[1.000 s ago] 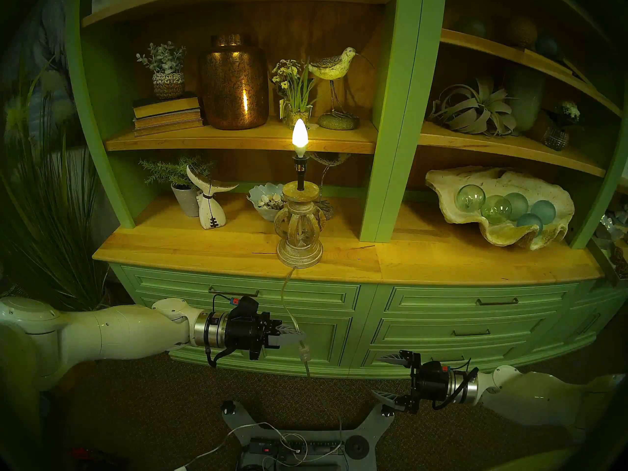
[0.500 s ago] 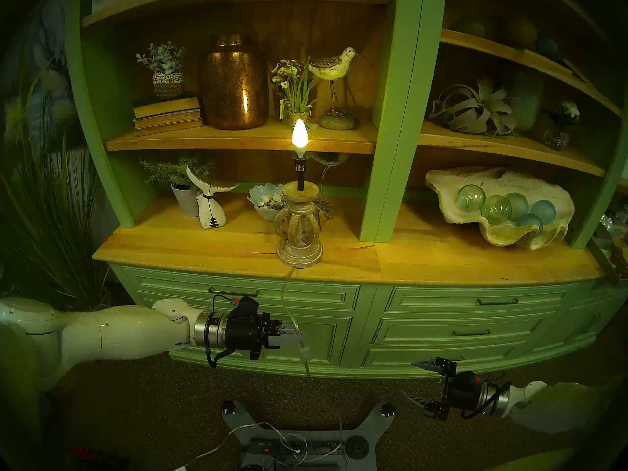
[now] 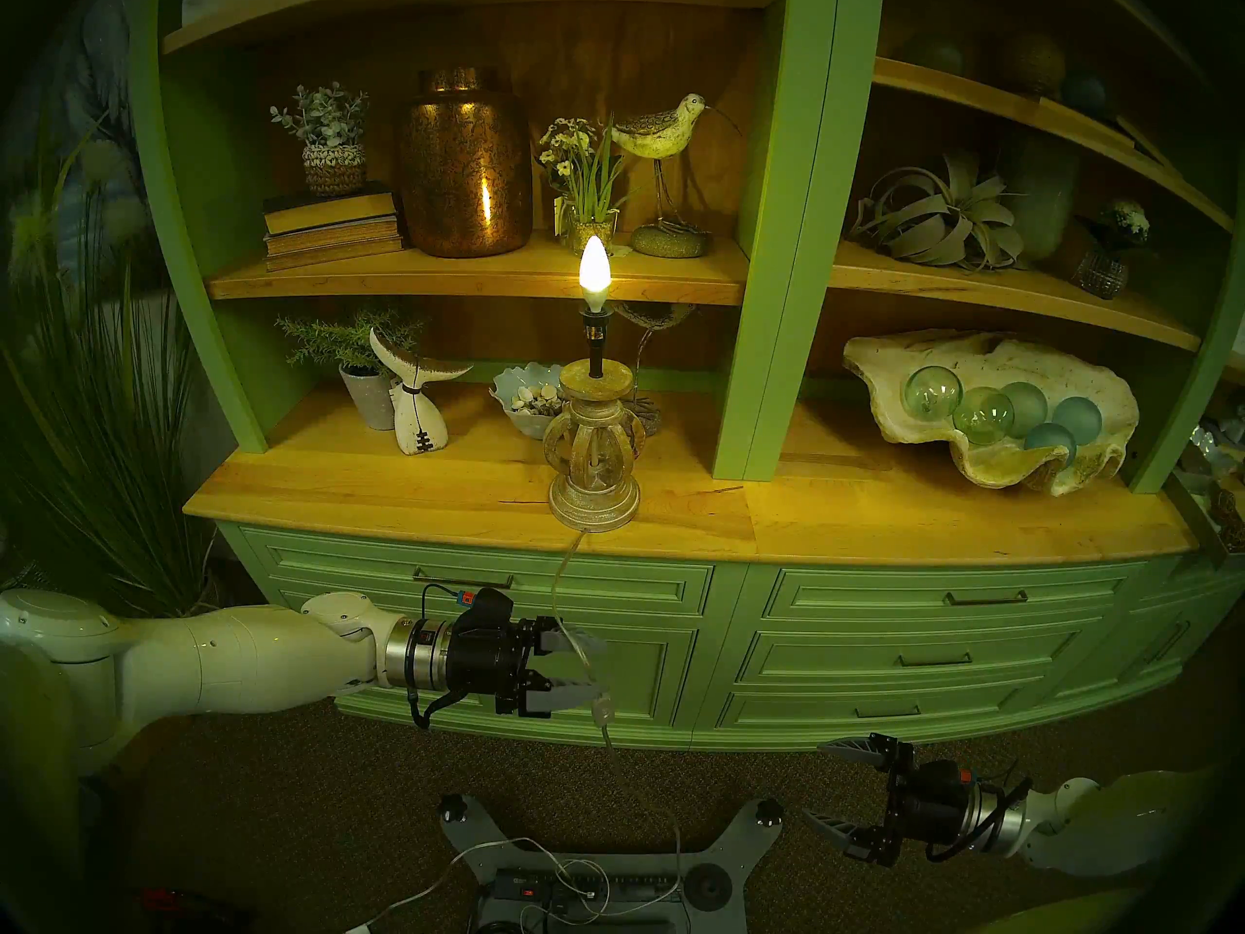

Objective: Grab cable and switch light on

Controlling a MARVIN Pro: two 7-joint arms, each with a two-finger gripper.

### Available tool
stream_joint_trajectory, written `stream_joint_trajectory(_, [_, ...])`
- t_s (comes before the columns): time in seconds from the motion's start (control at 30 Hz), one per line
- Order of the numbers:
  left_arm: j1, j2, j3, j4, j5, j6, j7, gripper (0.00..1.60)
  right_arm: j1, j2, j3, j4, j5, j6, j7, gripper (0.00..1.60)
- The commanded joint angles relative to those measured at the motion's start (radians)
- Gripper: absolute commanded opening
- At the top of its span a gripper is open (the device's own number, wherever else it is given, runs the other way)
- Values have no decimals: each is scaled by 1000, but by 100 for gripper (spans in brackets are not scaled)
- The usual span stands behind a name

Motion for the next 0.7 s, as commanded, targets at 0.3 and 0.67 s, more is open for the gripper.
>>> stream_joint_trajectory(0.3, [62, 57, 29, 82, -20, 30, 85, 160, -136, 180, 43, -237, 49, -10, -88, 160])
stream_joint_trajectory(0.67, [101, 84, -4, 162, -83, -3, 270, 160, -180, 213, 60, -292, 51, -10, -150, 160])
